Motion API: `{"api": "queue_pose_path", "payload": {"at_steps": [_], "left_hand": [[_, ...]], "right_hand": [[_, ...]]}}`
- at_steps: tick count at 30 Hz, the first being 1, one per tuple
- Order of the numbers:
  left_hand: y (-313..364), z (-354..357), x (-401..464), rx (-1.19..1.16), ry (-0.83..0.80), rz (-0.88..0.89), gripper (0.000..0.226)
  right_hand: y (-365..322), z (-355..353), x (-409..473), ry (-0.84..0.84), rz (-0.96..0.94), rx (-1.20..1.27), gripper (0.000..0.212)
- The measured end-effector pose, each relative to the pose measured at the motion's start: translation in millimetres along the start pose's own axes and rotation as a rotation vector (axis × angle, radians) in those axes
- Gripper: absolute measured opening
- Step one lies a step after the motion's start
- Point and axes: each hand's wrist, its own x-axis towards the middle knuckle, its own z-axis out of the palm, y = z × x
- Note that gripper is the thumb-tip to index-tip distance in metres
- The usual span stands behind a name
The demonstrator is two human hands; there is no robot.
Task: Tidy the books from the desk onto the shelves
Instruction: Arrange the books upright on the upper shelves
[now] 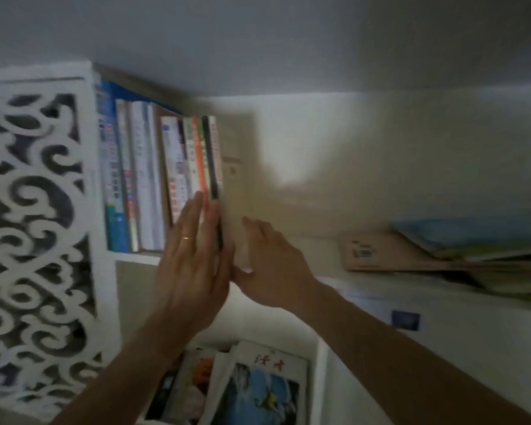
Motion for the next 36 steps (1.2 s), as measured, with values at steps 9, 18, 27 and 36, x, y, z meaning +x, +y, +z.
{"api": "queue_pose_path", "payload": {"at_steps": [9, 18, 27, 36], "left_hand": [[162, 49, 56, -0.345, -0.189, 0.147, 0.063], [309, 91, 123, -0.216, -0.472, 0.298, 0.076], [329, 122, 161, 0.148, -0.362, 0.585, 0.048], [272, 101, 167, -0.045, 0.015, 0.097, 0.031]], "right_hand": [[105, -129, -98, 0.153, 0.08, -0.461, 0.069], [207, -267, -200, 0.191, 0.474, -0.555, 0.085], [302, -349, -256, 0.122, 0.717, -0.519, 0.076], [325, -363, -244, -0.051, 0.591, -0.674, 0.024]]}}
